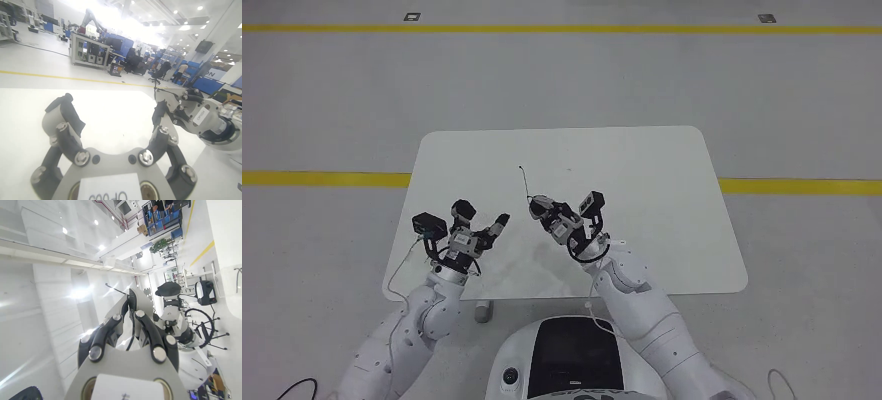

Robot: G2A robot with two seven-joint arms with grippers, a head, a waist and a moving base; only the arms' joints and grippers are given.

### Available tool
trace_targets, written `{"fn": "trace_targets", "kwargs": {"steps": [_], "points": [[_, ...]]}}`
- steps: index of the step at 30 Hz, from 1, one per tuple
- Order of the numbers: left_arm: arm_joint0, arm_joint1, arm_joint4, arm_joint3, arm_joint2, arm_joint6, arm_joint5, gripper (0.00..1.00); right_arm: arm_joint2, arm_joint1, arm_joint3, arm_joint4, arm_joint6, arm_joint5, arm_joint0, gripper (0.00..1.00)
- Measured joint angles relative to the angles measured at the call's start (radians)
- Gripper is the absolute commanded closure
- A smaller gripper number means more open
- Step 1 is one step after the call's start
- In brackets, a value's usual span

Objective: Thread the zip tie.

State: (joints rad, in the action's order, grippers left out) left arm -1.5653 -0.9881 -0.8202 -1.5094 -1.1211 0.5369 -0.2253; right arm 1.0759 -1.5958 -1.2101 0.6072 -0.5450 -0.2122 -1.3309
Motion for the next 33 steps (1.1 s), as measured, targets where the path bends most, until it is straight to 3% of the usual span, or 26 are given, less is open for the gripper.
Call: {"fn": "trace_targets", "kwargs": {"steps": [5, 9, 14, 19, 22, 24, 31, 33], "points": [[0.0, 0.0, 0.0, -0.001, 0.0, -0.002, -0.003, 0.0, -0.001, 0.0, -0.002, 0.003, -0.002, 0.002, -0.002, 1.0], [0.01, -0.004, -0.045, 0.019, 0.011, 0.015, -0.017, 0.0, 0.004, -0.002, -0.003, 0.093, -0.02, 0.041, -0.008, 1.0], [0.039, -0.016, -0.161, 0.089, 0.038, 0.158, -0.029, 0.0, 0.008, -0.008, 0.023, 0.23, -0.072, 0.058, -0.005, 1.0], [0.079, -0.032, -0.261, 0.175, 0.07, 0.304, 0.008, 0.0, 0.009, -0.014, 0.049, 0.316, -0.073, 0.082, 0.007, 1.0], [0.108, -0.043, -0.291, 0.229, 0.098, 0.379, -0.025, 0.0, 0.007, -0.016, 0.065, 0.342, -0.073, 0.091, 0.015, 1.0], [0.118, -0.046, -0.309, 0.246, 0.109, 0.39, -0.033, 0.0, 0.003, -0.016, 0.073, 0.34, -0.075, 0.087, 0.021, 1.0], [0.117, -0.045, -0.307, 0.244, 0.108, 0.387, -0.031, 0.0, 0.002, -0.015, 0.072, 0.324, -0.077, 0.078, 0.024, 1.0], [0.122, -0.047, -0.327, 0.243, 0.11, 0.369, -0.012, 0.0, -0.001, -0.015, 0.063, 0.32, -0.073, 0.079, 0.02, 1.0]]}}
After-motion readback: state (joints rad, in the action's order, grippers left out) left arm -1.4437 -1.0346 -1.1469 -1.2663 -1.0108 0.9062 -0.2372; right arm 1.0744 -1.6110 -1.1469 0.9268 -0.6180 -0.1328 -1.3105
